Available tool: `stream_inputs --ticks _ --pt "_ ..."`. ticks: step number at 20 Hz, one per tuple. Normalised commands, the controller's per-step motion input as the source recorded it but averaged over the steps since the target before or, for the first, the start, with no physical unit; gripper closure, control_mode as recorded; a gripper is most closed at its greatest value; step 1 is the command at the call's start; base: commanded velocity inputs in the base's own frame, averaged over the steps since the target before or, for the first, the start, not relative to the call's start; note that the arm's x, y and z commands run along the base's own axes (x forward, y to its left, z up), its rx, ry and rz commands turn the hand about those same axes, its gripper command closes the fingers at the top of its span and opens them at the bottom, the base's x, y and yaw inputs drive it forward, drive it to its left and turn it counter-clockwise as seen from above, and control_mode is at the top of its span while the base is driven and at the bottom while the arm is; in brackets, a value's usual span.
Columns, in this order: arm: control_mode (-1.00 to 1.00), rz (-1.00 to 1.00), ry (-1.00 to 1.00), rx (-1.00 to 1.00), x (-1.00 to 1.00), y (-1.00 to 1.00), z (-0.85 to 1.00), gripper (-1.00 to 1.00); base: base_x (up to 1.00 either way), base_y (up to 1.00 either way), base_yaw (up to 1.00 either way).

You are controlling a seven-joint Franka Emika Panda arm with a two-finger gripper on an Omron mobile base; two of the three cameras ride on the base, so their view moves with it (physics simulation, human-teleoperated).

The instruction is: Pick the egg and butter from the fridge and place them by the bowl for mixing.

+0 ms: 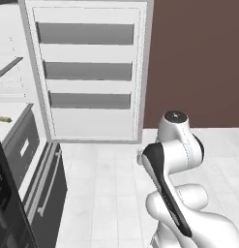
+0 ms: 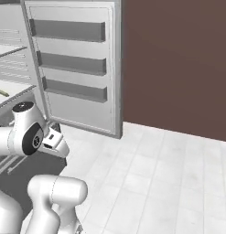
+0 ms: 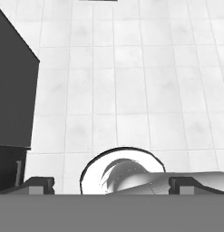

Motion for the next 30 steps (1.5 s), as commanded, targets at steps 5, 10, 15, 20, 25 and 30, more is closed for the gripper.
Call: stream_inputs --ticks 5,10,15,20,25,30 --pt "1.0 0.0 0.0 0.0 0.0 0.0 0.0 -1.0 0.74 -0.03 0.36" --pt "1.0 0.0 0.0 0.0 0.0 0.0 0.0 -1.0 0.57 -0.01 0.62" --pt "1.0 0.0 0.0 0.0 0.0 0.0 0.0 -1.0 0.39 0.0 0.79" --pt "1.0 0.0 0.0 0.0 0.0 0.0 0.0 -1.0 0.45 0.0 0.74" --pt "1.0 0.0 0.0 0.0 0.0 0.0 0.0 -1.0 0.57 -0.14 0.5" --pt "1.0 0.0 0.0 0.0 0.0 0.0 0.0 -1.0 0.56 -0.34 0.26"
